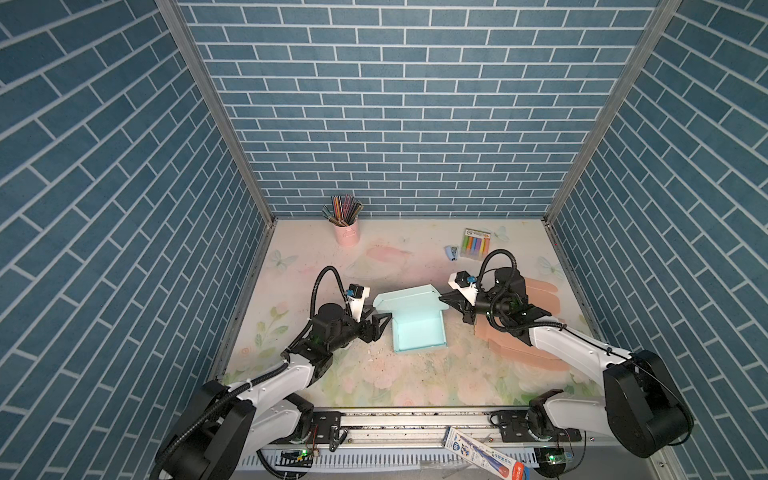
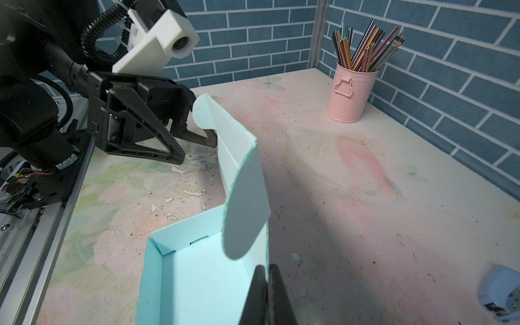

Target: Fold the paper box

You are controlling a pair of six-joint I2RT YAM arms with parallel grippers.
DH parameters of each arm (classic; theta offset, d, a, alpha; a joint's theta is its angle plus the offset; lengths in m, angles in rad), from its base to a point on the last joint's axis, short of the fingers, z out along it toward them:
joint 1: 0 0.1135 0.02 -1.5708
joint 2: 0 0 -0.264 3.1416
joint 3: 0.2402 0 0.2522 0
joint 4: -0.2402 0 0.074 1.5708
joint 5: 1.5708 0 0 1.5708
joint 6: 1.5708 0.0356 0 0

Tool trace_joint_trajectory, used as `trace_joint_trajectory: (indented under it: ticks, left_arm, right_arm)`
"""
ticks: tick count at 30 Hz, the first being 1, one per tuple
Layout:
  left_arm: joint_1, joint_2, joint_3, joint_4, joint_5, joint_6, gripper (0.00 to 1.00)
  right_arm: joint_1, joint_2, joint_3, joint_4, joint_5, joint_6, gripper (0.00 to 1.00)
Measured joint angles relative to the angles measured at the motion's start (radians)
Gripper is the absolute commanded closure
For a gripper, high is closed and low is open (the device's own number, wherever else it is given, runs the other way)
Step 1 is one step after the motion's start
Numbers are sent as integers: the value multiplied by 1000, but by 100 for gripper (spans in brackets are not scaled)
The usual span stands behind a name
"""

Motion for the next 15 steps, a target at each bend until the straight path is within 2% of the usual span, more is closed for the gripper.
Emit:
trace_joint_trajectory:
  ticks: [6, 9, 13, 15]
  left_arm:
    - [1, 27, 5, 12, 34, 28, 52]
    - [2, 27, 14, 11, 40, 42, 57]
    - [2, 23, 27, -2, 36, 55, 58]
    - [4, 14, 29, -14, 27, 63, 53]
  right_arm:
    - [-2, 2, 0, 0, 0, 6, 100]
    - [-2, 2, 0, 0, 0, 6, 100]
    - [-2, 2, 0, 0, 0, 6, 100]
    - [-3, 2, 0, -1, 0, 6, 100]
